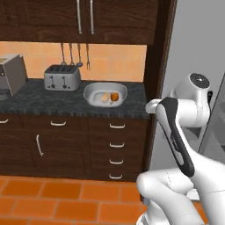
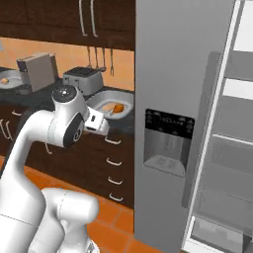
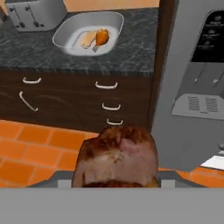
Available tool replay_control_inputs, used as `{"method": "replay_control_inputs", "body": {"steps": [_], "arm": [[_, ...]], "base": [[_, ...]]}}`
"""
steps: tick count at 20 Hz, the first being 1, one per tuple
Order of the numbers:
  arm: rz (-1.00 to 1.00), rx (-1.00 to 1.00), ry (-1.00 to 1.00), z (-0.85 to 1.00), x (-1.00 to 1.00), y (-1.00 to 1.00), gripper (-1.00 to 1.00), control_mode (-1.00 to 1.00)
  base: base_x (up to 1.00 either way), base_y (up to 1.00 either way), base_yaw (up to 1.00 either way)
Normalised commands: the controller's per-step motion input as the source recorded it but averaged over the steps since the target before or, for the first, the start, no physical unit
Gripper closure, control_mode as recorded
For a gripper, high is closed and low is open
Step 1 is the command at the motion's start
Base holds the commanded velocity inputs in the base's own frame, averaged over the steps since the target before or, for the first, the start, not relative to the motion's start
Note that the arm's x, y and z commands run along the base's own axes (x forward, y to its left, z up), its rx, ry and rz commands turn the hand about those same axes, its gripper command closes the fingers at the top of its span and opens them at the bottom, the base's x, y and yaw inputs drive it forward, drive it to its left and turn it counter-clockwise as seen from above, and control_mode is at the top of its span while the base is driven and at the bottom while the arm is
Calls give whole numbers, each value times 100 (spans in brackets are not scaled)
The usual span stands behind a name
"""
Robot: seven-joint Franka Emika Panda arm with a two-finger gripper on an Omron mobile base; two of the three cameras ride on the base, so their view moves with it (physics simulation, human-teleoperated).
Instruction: Place one squash and one chicken drumstick in each tupperware on the nearby counter, to pack two identical lunches.
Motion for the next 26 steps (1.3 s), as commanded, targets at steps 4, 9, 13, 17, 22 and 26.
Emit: {"method": "replay_control_inputs", "body": {"steps": [4, 9, 13, 17, 22, 26], "arm": [[0, 0, 0, 0, 0, 0, 100, 100], [0, 0, 0, 0, 0, 0, 100, 100], [0, 0, 0, 0, 0, 0, 100, 100], [0, 0, 0, 0, 0, 0, 100, 100], [0, 0, 0, 0, 0, 0, 100, 100], [0, 0, 0, 0, 0, 0, 100, 100]], "base": [[47, 100, 22], [73, 100, 15], [100, 100, 5], [100, 100, 6], [100, 100, 5], [68, 100, 1]]}}
